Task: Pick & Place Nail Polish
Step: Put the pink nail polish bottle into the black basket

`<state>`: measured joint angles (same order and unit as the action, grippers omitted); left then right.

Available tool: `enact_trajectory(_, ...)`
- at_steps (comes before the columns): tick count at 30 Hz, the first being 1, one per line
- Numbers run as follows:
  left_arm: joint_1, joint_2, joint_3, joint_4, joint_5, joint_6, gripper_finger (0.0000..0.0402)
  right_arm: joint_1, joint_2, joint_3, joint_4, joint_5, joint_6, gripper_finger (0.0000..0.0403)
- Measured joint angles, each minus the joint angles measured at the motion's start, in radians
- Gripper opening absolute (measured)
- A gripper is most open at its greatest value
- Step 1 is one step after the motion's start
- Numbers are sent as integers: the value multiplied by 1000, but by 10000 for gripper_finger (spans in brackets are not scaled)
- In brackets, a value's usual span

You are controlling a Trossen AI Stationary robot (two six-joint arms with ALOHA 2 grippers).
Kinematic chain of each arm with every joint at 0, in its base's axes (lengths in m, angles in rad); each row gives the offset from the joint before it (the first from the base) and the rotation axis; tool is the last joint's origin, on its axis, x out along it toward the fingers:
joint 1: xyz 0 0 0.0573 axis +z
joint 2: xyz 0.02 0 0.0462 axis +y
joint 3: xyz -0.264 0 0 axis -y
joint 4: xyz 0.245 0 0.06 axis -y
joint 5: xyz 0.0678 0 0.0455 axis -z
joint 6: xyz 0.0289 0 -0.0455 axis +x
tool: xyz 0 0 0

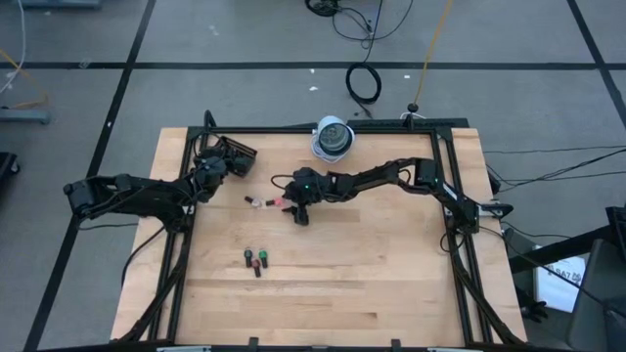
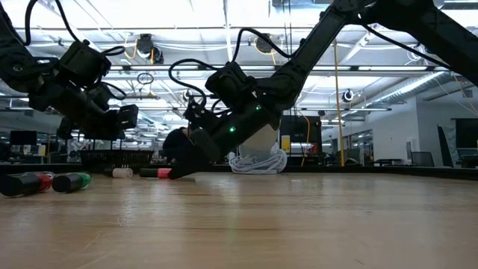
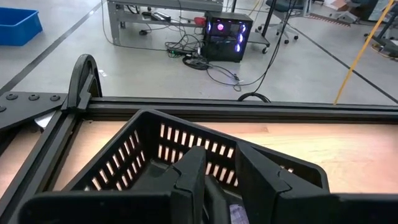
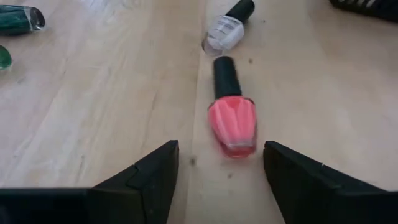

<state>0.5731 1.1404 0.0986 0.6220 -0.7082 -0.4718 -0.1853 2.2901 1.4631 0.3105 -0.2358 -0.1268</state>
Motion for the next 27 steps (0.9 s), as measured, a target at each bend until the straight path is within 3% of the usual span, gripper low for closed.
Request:
enact_trajectory(9,0,0,0,0,0,-1,88,10,2,-3,34,17,2,211)
enact_trajectory(27,0,0,0,2,0,-5,88,13,2,-3,67,52,-30,235)
